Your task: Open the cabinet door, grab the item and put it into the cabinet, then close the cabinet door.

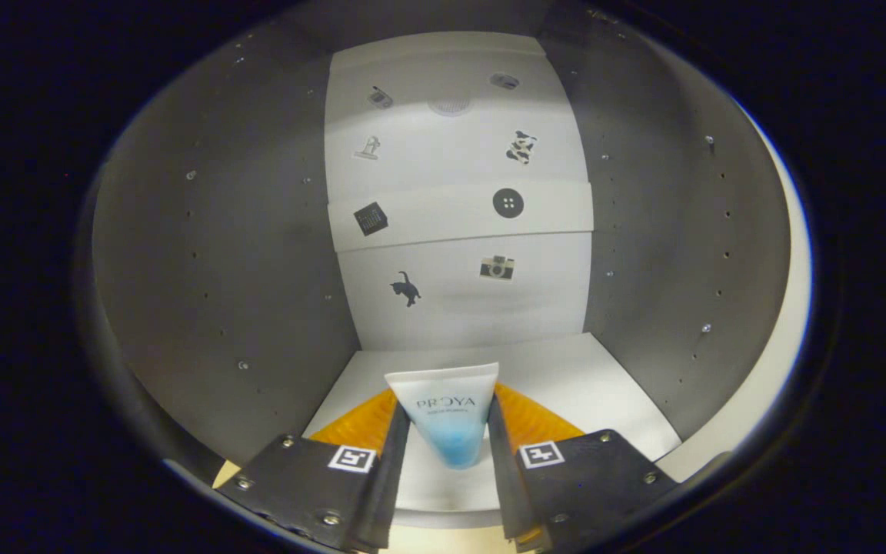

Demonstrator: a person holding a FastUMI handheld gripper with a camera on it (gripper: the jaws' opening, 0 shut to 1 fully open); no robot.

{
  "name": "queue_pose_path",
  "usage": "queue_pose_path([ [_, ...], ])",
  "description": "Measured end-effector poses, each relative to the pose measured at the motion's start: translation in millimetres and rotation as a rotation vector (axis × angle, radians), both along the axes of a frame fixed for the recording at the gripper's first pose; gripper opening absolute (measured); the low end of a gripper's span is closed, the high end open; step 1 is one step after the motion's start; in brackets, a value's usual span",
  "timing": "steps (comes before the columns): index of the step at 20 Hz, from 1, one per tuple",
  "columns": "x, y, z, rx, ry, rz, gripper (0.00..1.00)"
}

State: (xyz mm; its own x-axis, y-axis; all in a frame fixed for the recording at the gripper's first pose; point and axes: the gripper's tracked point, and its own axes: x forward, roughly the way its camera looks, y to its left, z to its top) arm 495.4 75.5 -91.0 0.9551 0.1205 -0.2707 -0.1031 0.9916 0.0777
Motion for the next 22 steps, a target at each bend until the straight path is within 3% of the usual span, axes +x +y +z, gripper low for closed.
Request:
queue_pose_path([
  [3, 0, 1, 3, 0.011, -0.012, -0.010, 0.56],
  [7, -9, 3, 24, 0.063, -0.075, -0.020, 0.90],
  [11, -40, 3, 46, 0.095, -0.116, -0.004, 0.99],
  [16, -109, -2, 74, 0.042, -0.185, -0.006, 0.98],
  [22, -219, -21, 99, -0.014, -0.240, -0.051, 0.98],
])
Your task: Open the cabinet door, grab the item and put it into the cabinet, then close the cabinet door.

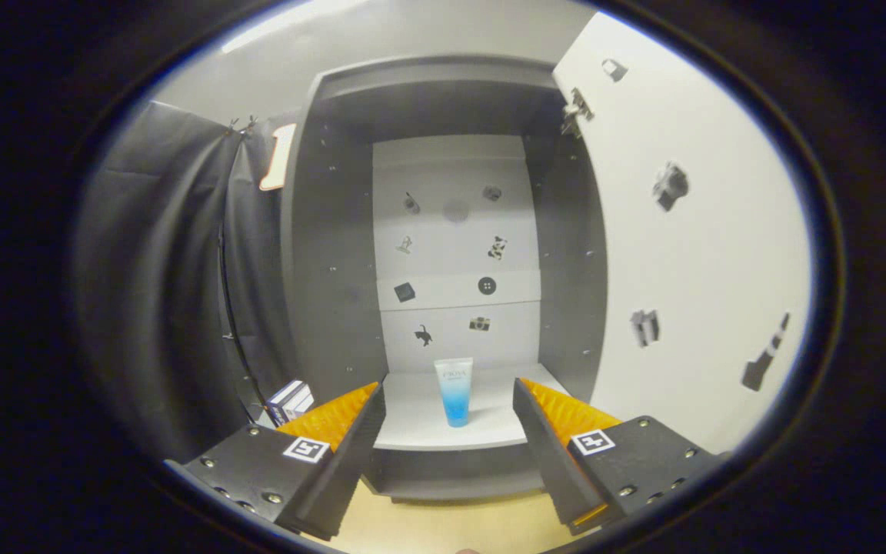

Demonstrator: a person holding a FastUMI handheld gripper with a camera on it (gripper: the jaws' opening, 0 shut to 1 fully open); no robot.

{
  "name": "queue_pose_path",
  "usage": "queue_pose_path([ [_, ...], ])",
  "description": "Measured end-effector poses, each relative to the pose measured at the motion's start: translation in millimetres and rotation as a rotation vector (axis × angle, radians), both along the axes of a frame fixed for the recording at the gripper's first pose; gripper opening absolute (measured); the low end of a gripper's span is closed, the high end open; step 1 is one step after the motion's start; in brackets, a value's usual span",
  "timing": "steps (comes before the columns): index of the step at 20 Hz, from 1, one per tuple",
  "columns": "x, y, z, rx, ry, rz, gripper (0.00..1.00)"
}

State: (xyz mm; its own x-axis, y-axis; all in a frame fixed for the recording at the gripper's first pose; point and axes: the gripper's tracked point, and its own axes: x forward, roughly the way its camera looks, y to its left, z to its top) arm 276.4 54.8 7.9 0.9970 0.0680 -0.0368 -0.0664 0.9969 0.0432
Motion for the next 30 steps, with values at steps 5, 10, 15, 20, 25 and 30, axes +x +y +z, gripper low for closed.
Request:
queue_pose_path([
  [5, -93, -25, 2, -0.014, 0.009, -0.046, 0.98],
  [10, -177, -70, 0, -0.017, 0.028, -0.114, 0.99],
  [15, -241, -135, 7, 0.024, 0.027, -0.194, 0.99],
  [20, -268, -238, 3, -0.002, 0.022, -0.314, 0.99],
  [25, -222, -292, -5, -0.019, 0.045, -0.306, 0.99],
  [30, -199, -303, -20, -0.021, 0.073, -0.230, 0.98],
])
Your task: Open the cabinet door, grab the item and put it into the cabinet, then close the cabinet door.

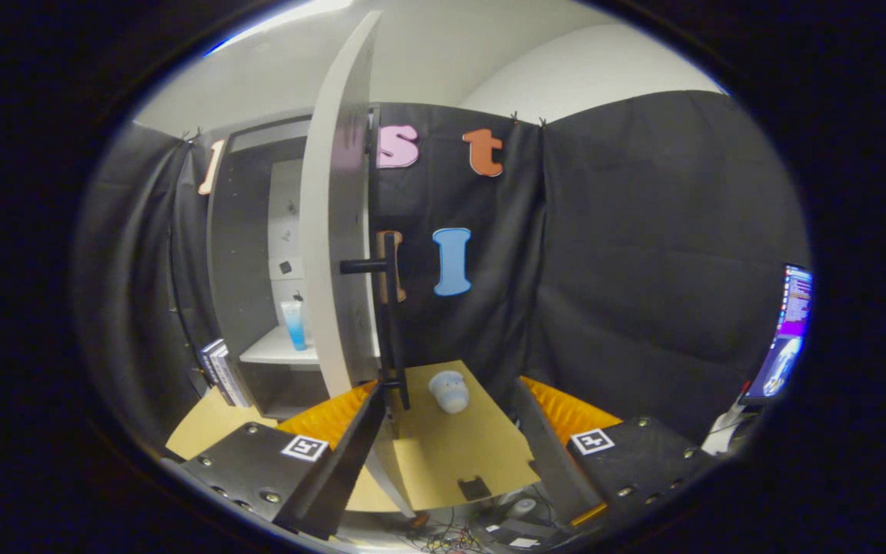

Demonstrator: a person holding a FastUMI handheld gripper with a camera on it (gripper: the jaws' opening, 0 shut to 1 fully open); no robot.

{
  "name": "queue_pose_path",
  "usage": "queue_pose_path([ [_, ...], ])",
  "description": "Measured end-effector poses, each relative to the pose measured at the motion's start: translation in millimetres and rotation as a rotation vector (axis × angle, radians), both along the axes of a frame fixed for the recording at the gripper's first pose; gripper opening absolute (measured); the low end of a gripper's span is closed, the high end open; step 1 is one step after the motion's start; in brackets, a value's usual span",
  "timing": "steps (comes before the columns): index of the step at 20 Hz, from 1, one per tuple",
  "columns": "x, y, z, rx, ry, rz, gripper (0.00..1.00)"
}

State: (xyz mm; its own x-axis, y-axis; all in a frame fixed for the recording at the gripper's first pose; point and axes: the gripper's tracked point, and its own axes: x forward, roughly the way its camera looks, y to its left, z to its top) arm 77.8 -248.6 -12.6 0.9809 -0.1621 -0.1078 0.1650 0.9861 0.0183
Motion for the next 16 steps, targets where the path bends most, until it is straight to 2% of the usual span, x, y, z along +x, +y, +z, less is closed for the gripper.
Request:
queue_pose_path([
  [4, 13, 8, -8, 0.047, 0.030, 0.068, 0.97],
  [7, 19, 20, -7, 0.035, 0.030, 0.136, 0.97],
  [11, 22, 73, -11, 0.061, 0.032, 0.242, 0.98],
  [16, 32, 134, -12, 0.039, 0.034, 0.334, 0.98],
])
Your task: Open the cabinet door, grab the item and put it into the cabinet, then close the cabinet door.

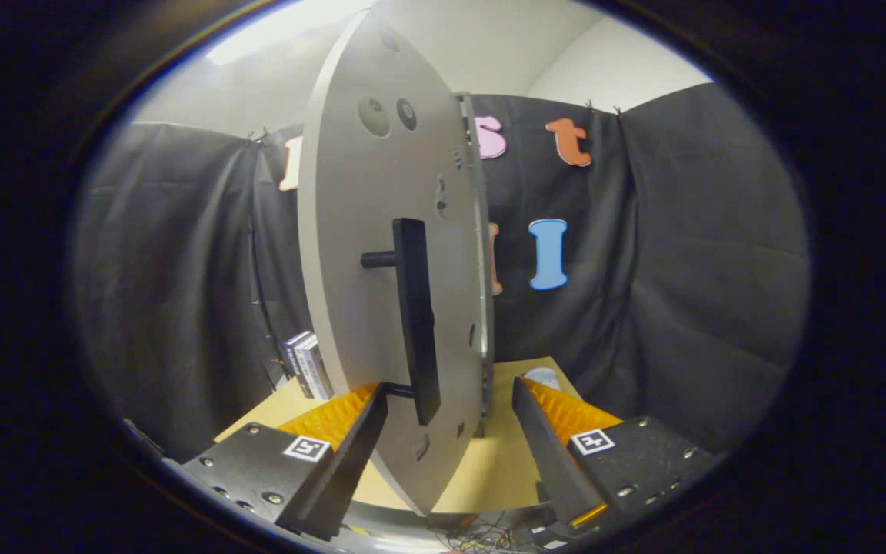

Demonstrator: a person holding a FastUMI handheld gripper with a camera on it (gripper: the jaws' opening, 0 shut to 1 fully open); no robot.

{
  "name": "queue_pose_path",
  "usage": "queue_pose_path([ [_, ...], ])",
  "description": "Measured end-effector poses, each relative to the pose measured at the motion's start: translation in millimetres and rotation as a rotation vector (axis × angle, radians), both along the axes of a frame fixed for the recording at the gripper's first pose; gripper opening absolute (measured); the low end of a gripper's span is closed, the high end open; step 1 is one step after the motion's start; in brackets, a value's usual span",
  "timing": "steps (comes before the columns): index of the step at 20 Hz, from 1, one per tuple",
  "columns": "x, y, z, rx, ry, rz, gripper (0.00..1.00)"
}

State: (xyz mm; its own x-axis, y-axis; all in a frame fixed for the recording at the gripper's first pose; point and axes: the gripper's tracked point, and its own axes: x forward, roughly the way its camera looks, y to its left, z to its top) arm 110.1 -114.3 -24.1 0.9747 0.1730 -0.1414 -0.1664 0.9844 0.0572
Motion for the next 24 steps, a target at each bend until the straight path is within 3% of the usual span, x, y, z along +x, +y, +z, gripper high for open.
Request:
queue_pose_path([
  [16, 62, 150, -10, -0.029, -0.008, -0.041, 1.00],
  [24, 127, 202, -14, -0.029, -0.043, -0.049, 1.00],
])
